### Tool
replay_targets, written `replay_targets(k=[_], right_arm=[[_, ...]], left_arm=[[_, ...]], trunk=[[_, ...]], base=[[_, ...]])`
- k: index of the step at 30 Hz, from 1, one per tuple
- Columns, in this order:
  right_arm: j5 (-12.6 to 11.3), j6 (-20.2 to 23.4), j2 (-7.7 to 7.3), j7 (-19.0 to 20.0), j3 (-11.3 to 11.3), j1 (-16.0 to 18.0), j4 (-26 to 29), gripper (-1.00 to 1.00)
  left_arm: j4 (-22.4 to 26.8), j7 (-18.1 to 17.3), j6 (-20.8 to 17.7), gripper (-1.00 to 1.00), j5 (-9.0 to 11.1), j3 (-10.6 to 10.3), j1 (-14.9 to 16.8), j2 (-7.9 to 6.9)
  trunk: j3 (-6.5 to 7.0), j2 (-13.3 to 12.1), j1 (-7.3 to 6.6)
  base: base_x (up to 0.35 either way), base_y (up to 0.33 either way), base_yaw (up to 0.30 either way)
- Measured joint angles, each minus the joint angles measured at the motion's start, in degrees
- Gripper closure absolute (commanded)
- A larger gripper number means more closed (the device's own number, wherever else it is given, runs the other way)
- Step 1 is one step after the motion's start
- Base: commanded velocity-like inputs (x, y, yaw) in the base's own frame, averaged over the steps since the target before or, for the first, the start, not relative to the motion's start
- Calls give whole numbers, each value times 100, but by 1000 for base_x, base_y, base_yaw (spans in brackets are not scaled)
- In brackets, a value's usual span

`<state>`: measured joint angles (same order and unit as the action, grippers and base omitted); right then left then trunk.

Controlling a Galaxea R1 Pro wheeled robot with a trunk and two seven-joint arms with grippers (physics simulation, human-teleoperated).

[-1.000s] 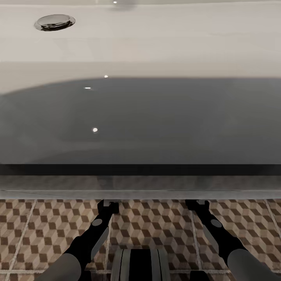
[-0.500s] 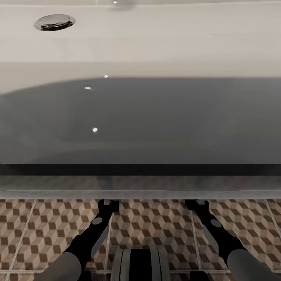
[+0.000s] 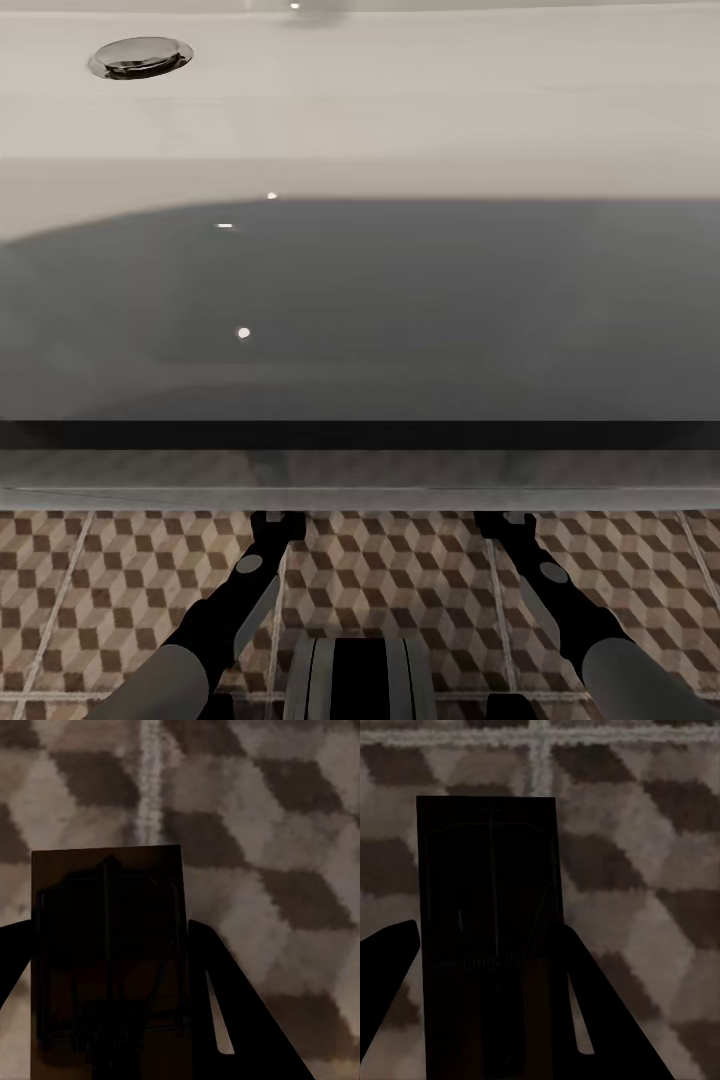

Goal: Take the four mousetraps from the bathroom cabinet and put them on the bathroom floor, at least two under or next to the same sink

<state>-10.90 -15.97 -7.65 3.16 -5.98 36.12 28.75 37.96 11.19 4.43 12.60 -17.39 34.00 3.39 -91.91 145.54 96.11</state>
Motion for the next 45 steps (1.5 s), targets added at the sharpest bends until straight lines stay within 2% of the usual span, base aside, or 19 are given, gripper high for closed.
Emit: replay_targets(k=[45], right_arm=[[0, -11, 0, 0, 9, 1, -1, 100]], left_arm=[[9, -9, -17, 100, 13, 0, 71, 50]], trunk=[[0, 0, 0]], base=[[0, 0, 0]])
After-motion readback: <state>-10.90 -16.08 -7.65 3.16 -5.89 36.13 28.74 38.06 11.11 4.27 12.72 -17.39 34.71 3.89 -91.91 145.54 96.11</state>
